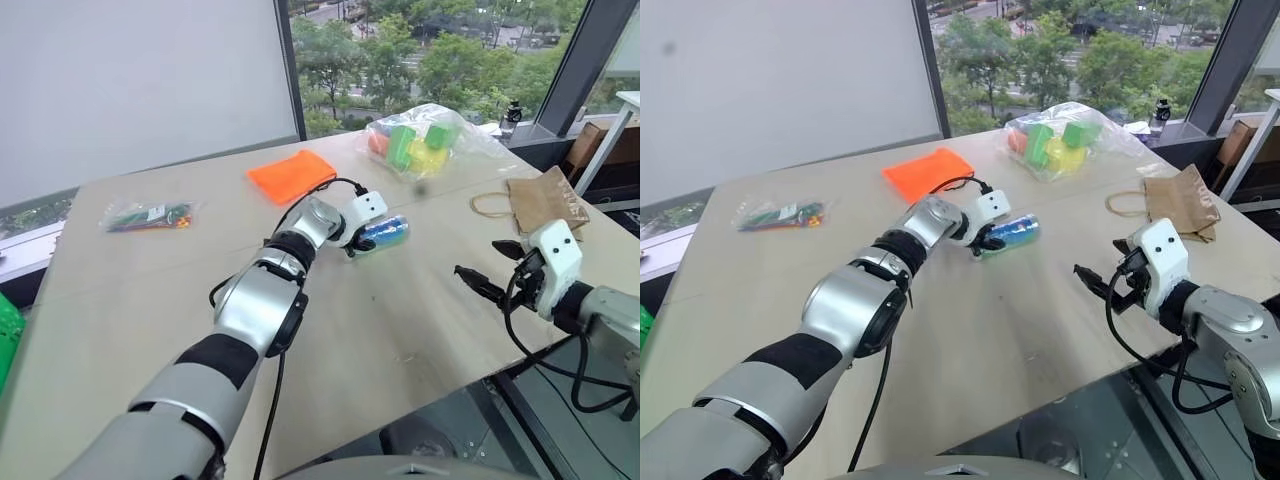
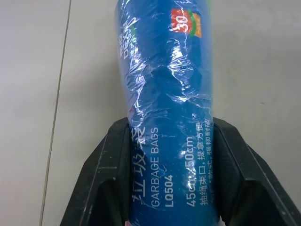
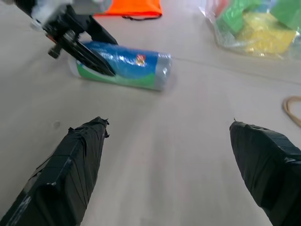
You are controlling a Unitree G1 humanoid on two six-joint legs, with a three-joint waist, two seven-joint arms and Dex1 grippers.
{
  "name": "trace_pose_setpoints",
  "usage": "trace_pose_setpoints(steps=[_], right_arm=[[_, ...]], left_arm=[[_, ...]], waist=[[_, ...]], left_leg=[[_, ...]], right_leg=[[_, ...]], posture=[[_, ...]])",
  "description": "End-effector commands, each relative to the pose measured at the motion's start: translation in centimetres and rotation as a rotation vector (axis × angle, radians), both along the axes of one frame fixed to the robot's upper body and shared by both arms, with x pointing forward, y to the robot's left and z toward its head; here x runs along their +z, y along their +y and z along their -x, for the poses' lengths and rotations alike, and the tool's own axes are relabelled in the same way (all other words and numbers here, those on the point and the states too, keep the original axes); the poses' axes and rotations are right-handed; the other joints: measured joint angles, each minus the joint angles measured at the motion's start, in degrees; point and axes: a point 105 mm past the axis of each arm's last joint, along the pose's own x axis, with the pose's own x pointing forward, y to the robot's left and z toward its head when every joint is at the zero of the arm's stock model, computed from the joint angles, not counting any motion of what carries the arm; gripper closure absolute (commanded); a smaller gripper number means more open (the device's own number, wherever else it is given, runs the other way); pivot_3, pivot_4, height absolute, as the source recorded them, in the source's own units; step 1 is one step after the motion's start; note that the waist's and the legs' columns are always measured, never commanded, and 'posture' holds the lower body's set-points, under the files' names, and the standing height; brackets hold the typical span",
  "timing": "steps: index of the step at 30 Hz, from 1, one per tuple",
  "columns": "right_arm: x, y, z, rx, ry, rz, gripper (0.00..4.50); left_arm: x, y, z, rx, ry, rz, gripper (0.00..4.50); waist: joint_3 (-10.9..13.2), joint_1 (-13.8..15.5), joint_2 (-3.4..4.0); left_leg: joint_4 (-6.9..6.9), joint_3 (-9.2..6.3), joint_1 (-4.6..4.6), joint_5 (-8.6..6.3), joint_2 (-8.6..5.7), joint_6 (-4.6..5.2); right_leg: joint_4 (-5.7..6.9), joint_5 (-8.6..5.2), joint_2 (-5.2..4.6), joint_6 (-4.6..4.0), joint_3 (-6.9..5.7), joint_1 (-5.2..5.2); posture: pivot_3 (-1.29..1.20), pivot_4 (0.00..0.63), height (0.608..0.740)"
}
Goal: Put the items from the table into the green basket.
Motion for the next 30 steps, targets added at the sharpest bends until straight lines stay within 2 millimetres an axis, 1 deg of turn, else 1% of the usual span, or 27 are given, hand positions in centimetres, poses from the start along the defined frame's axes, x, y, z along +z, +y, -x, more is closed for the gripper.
trace_pose_setpoints(steps=[1,3,5,7,8,10,11,12,14,15,17,18,20,21,23,24,26,28,30], right_arm=[[1.5,0.4,-0.1,0.032,-0.043,-0.027,0.00],[1.9,1.0,-0.2,0.069,-0.047,-0.043,0.00],[2.6,1.6,-0.4,0.109,-0.057,-0.074,0.00],[3.8,2.7,-0.5,0.172,-0.082,-0.131,0.00],[4.5,3.3,-0.5,0.207,-0.094,-0.165,0.00],[5.6,4.2,-0.5,0.287,-0.120,-0.193,0.00],[5.9,4.5,-0.3,0.324,-0.129,-0.195,0.00],[6.2,4.7,-0.3,0.359,-0.135,-0.205,0.00],[7.0,5.3,-0.3,0.421,-0.142,-0.247,0.00],[7.6,5.7,-0.3,0.466,-0.151,-0.274,0.00],[8.4,6.5,-0.3,0.523,-0.165,-0.308,0.00],[9.0,7.1,-0.3,0.566,-0.164,-0.347,0.00],[10.4,8.6,-0.2,0.653,-0.166,-0.414,0.00],[10.8,9.1,-0.1,0.688,-0.170,-0.426,0.00],[11.2,9.7,-0.2,0.725,-0.175,-0.433,0.00],[11.3,10.1,-0.4,0.736,-0.185,-0.429,0.00],[11.5,10.6,-0.7,0.758,-0.193,-0.428,0.00],[11.7,10.9,-0.7,0.777,-0.196,-0.430,0.00],[11.9,11.2,-0.5,0.805,-0.199,-0.440,0.00]], left_arm=[[1.1,-0.6,-0.4,0.029,-0.010,0.084,2.87],[4.2,-0.9,-1.6,0.067,-0.079,0.187,2.87],[7.3,-0.7,-2.6,0.096,-0.136,0.275,2.87],[10.4,0.8,-3.6,0.139,-0.219,0.325,2.87],[12.0,1.9,-4.1,0.165,-0.256,0.353,2.87],[14.9,4.7,-4.8,0.233,-0.331,0.405,2.87],[15.9,6.1,-5.0,0.273,-0.355,0.436,2.87],[16.7,8.0,-5.1,0.314,-0.384,0.443,2.87],[17.7,12.5,-5.0,0.417,-0.453,0.428,2.87],[18.0,15.3,-4.5,0.480,-0.490,0.408,2.87],[18.5,19.9,-3.2,0.584,-0.551,0.363,2.87],[19.0,23.2,-1.7,0.669,-0.588,0.333,2.87],[19.9,30.1,2.3,0.857,-0.671,0.231,2.87],[20.4,32.7,4.3,0.931,-0.700,0.181,2.87],[20.4,36.0,7.5,1.044,-0.711,0.143,2.87],[19.7,37.7,9.0,1.100,-0.690,0.123,2.87],[18.0,39.8,11.4,1.169,-0.650,0.082,2.87],[17.1,40.6,12.4,1.195,-0.629,0.063,2.87],[16.6,41.1,13.1,1.228,-0.636,0.070,2.87]], waist=[[0.0,0.4,-0.01],[0.1,1.0,-0.02],[0.2,1.4,-0.09],[0.4,1.8,-0.22],[0.4,1.8,-0.22],[0.5,2.0,-0.21],[0.5,2.3,-0.20],[0.5,2.6,-0.19],[0.5,2.9,-0.18],[0.5,2.9,-0.17],[0.5,3.2,-0.11],[0.5,3.2,-0.13],[0.5,3.5,-0.32],[0.6,3.6,-0.52],[0.7,5.0,-1.02],[0.6,5.9,-1.16],[0.6,8.0,-1.18],[0.6,10.8,-1.18],[0.6,14.0,-1.26]], left_leg=[[0.00,0.00,0.00,0.00,0.00,0.00],[-0.01,0.00,-0.02,0.00,0.00,0.00],[0.00,0.00,-0.11,0.00,0.00,0.00],[0.01,0.00,-0.19,0.01,-0.01,-0.01],[0.00,0.00,-0.21,0.01,-0.01,-0.02],[-0.08,-0.01,-0.20,0.02,-0.01,-0.03],[-0.09,-0.04,-0.21,0.02,-0.01,-0.04],[-0.10,-0.07,-0.16,0.02,-0.01,-0.04],[-0.10,-0.12,-0.12,0.03,-0.02,-0.06],[-0.11,-0.14,-0.09,0.04,-0.03,-0.07],[-0.12,-0.18,0.03,0.07,-0.05,-0.14],[-0.13,-0.26,0.09,0.08,-0.12,-0.16],[-0.13,-0.74,0.02,0.15,-0.40,-0.27],[-0.13,-0.91,-0.06,0.17,-0.56,-0.31],[-0.13,-1.43,-0.17,0.26,-0.78,-0.49],[-0.12,-1.56,-0.27,0.29,-0.81,-0.55],[-0.11,-1.55,-0.31,0.27,-0.92,-0.63],[-0.10,-1.58,-0.30,0.26,-1.02,-0.62],[-0.03,-1.73,-0.35,0.26,-1.16,-0.62]], right_leg=[[0.00,0.00,0.00,0.00,0.00,-0.01],[0.00,0.00,0.01,0.00,0.00,-0.03],[0.02,0.00,0.00,0.00,0.01,-0.12],[0.05,0.00,0.01,0.00,0.01,-0.21],[0.06,0.00,0.01,0.00,0.02,-0.25],[0.06,0.00,0.06,-0.01,0.13,-0.33],[0.05,0.00,0.08,-0.01,0.13,-0.34],[0.05,0.00,0.12,-0.01,0.18,-0.35],[0.05,0.00,0.20,-0.01,0.30,-0.37],[0.06,0.00,0.23,-0.01,0.35,-0.37],[0.10,0.00,0.29,-0.01,0.51,-0.37],[0.20,0.01,0.41,-0.02,0.81,-0.48],[0.59,0.01,0.54,-0.02,1.22,-0.86],[0.88,0.01,0.55,-0.03,1.38,-1.18],[1.00,0.01,0.63,-0.04,1.49,-1.55],[0.99,0.02,0.64,-0.05,1.44,-1.65],[0.96,0.02,0.57,-0.06,1.43,-1.72],[0.94,0.02,0.50,-0.06,1.37,-1.77],[0.95,0.02,0.42,-0.06,1.25,-1.75]], posture=[[-0.36,0.000,0.740],[-0.33,0.000,0.740],[-0.30,0.000,0.740],[-0.28,0.000,0.740],[-0.26,0.000,0.740],[-0.23,0.000,0.740],[-0.22,0.000,0.740],[-0.21,0.000,0.740],[-0.19,0.000,0.740],[-0.18,0.000,0.740],[-0.14,0.000,0.740],[-0.11,0.000,0.740],[-0.08,0.000,0.740],[-0.06,0.000,0.740],[-0.03,0.000,0.740],[-0.02,0.000,0.740],[0.00,0.000,0.740],[0.00,0.000,0.740],[0.02,0.000,0.740]])
